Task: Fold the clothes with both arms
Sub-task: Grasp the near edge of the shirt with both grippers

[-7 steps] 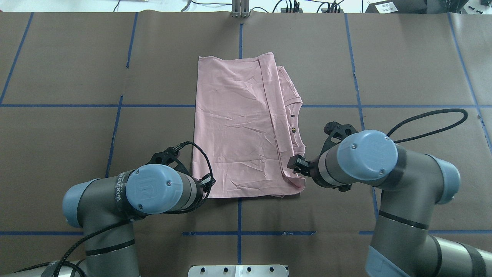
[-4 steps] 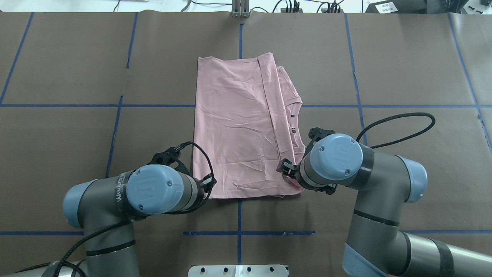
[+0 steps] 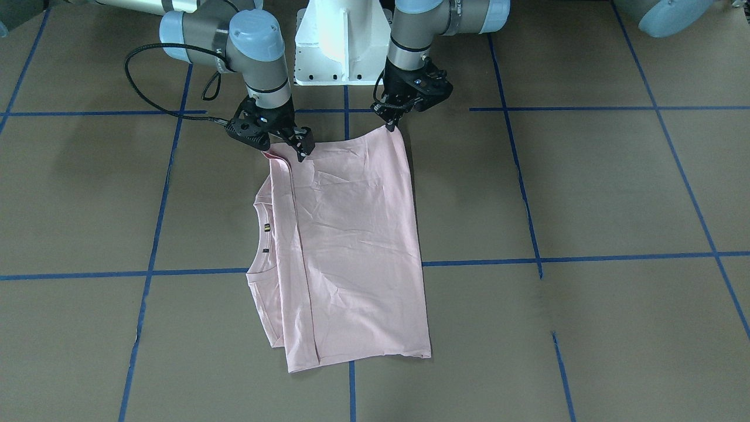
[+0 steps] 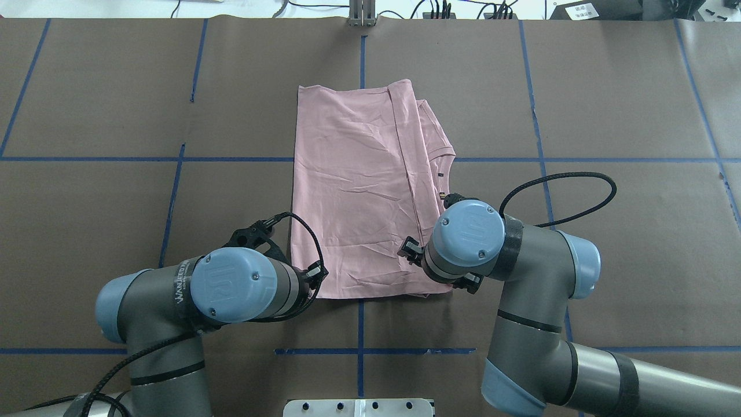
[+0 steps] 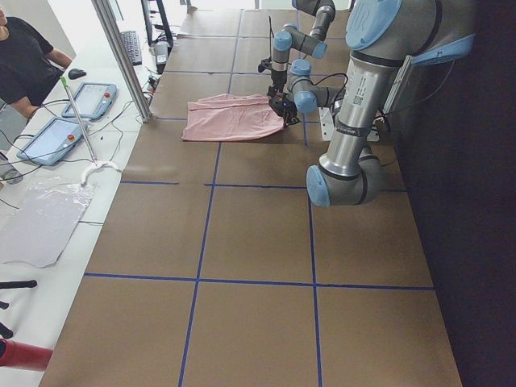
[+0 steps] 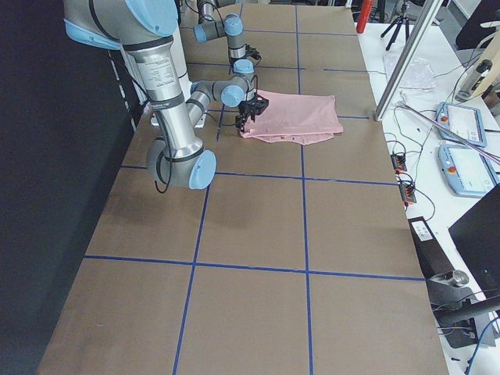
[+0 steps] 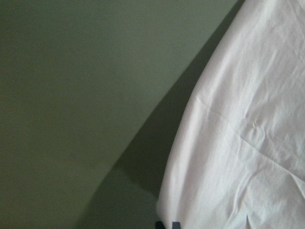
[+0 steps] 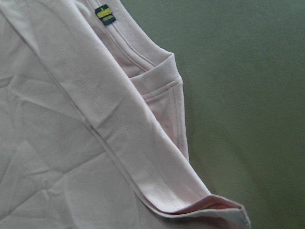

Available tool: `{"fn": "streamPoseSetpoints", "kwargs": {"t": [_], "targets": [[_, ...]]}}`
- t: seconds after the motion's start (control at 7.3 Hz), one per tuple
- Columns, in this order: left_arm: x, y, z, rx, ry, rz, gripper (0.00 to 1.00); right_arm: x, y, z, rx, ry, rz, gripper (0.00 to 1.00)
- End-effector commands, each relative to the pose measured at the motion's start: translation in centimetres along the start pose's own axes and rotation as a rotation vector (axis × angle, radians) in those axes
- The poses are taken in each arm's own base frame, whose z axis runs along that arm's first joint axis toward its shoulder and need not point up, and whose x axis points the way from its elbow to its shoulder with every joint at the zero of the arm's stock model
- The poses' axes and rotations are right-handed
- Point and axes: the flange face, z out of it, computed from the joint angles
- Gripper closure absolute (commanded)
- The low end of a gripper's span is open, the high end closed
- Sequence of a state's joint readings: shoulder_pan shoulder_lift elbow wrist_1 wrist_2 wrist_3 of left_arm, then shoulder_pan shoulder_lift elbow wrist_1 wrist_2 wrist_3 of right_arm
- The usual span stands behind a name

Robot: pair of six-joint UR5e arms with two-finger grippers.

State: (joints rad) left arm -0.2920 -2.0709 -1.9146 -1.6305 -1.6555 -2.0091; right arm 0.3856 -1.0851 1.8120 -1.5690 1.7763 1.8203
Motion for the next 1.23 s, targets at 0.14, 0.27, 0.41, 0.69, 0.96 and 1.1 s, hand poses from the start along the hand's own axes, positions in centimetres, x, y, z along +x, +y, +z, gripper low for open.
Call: {"fn": "streamPoseSetpoints", "kwargs": {"t": [0.14,0.27,0.41,0.69,0.96,1.1], "targets": [[0.0,0.0,0.0,-0.001,-0.001,0.004,1.0,0.2,0.1,1.4,0.001,0.027,0.041,0.0],[0.0,0.1,-0.1,-0.002,0.001,0.005,1.0,0.2,0.1,1.8,0.002,0.033,0.041,0.0],[0.0,0.1,-0.1,-0.002,0.001,0.005,1.0,0.3,0.1,2.1,0.004,0.038,0.041,0.0],[0.1,0.2,-0.1,-0.006,0.002,0.006,1.0,0.3,0.1,2.3,0.006,0.039,0.041,0.01],[0.1,0.2,-0.1,-0.006,0.002,0.006,1.0,0.2,0.2,2.1,0.0,0.034,0.038,0.68],[0.1,0.2,-0.1,-0.006,0.002,0.006,1.0,0.2,0.3,2.1,-0.002,0.032,0.035,0.96]]}}
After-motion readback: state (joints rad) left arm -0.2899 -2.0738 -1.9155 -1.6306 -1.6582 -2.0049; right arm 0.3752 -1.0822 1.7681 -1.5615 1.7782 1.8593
